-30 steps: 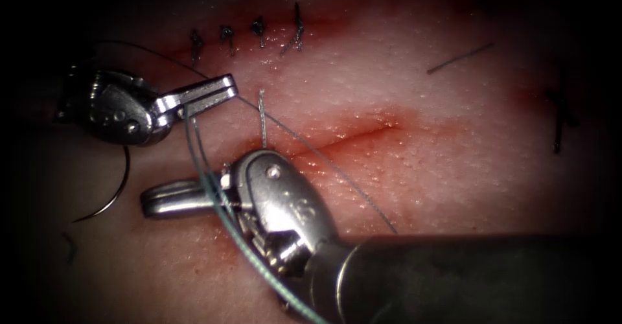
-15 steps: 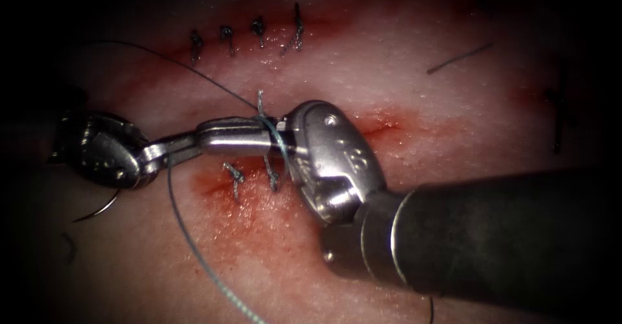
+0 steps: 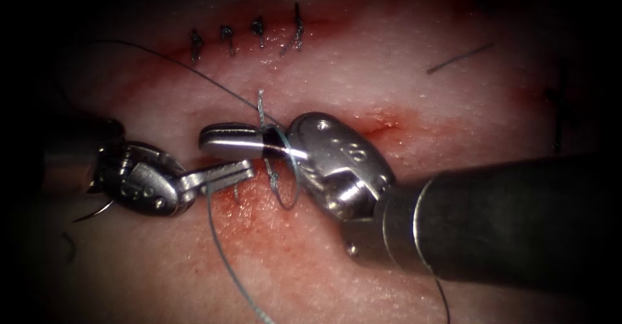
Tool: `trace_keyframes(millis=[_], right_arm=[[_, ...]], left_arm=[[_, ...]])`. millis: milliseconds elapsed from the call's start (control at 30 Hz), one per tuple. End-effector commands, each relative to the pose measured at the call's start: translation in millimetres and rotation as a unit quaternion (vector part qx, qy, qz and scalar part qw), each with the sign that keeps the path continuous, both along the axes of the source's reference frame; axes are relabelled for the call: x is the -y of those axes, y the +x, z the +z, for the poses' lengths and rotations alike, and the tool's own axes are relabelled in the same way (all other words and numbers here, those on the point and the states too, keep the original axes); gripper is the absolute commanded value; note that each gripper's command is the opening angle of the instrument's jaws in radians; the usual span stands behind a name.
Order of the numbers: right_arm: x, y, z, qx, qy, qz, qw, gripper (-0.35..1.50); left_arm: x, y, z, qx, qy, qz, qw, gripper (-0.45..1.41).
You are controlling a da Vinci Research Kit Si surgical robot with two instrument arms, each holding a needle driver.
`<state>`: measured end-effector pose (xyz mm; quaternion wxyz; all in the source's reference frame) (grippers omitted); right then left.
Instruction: Wound Closure
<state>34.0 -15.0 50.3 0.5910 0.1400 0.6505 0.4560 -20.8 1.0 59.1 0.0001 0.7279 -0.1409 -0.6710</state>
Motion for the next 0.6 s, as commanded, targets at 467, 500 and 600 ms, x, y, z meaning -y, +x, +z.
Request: trace_keyframes(millis=[467,500,600], right_arm=[[0.4,-1.3,2.5,0.188,0.115,0.086,0.972,0.59],[0.4,-1.4,3.0,0.193,0.123,0.092,0.969,0.57],[0.2,-1.4,4.3,0.202,0.148,0.102,0.963,0.54]], left_arm=[[2.0,-2.0,1.2,-0.004,0.009,0.01,1.0,-0.45],[2.0,-2.0,1.2,-0.004,0.009,0.01,1.0,-0.45],[1.9,-2.2,1.3,-0.004,0.012,0.009,1.0,-0.45]])
